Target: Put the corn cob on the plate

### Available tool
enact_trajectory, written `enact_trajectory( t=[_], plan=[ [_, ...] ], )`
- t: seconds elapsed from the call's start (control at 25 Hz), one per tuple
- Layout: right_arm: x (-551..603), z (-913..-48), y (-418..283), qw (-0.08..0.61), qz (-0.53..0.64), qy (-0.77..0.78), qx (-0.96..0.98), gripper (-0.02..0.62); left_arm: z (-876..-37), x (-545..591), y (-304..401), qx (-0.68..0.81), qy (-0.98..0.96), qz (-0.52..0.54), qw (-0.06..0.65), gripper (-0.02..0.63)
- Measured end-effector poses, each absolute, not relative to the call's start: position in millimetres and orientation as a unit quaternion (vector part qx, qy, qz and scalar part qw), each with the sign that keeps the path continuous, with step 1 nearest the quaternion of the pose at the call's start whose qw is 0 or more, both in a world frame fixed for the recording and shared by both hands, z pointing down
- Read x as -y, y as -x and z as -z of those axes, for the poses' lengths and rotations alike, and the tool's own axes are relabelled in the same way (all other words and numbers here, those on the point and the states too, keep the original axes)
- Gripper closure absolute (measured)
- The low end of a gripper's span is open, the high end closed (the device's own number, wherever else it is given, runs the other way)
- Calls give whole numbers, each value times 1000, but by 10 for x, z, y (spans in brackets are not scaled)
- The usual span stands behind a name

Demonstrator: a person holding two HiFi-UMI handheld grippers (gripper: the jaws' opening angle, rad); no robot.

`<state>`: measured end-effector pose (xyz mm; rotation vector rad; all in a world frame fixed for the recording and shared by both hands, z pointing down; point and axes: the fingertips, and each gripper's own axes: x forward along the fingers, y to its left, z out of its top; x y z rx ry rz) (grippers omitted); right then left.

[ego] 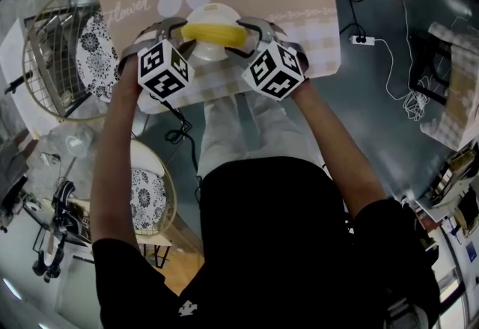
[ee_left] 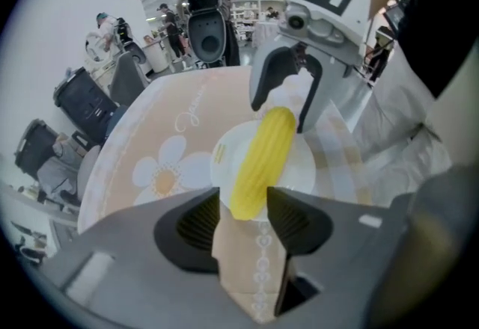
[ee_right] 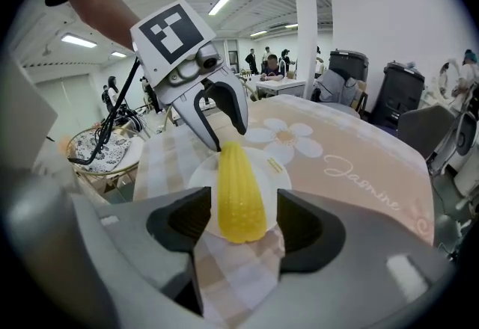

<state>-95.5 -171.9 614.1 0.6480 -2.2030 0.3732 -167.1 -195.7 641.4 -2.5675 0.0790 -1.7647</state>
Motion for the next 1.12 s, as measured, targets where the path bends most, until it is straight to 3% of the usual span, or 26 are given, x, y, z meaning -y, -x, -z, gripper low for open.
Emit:
enact_trajectory(
  t=[0.2, 0.64, 1.12],
  plan=[
    [1712, -5900, 932, 371, -149, -275, 875, 331, -6025, 2063, 1679, -100, 845, 525, -7, 435],
    [1847, -5133, 665, 280, -124, -347, 886, 557, -4972, 2163, 1559, -313, 885, 321, -124, 565],
    [1748, -4298, 447, 212, -89, -378, 897, 592, -4107, 1952, 1697, -441, 870, 156, -154, 597]
  ],
)
